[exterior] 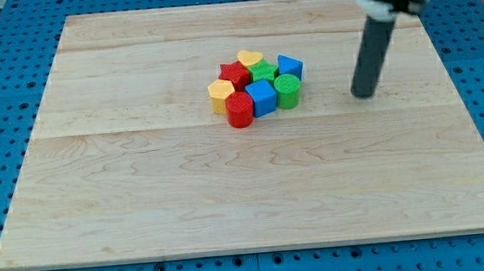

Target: Move the arm to the bottom of the blue cube

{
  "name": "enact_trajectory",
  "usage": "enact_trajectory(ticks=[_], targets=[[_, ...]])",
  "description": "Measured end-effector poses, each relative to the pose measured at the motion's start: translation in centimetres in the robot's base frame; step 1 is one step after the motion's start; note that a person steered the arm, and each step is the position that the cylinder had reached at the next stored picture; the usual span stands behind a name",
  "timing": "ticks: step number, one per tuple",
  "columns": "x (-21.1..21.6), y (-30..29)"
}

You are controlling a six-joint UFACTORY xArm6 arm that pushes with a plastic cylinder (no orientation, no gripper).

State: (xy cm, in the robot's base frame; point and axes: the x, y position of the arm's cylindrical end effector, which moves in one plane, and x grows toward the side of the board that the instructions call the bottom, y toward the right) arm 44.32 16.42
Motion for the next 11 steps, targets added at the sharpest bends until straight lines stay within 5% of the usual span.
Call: enact_trajectory(ticks=[1,5,6,11], targets=[[5.7,-1.9],[2.6,-13.0],[-0.1,-13.7],[2.3,-12.6]])
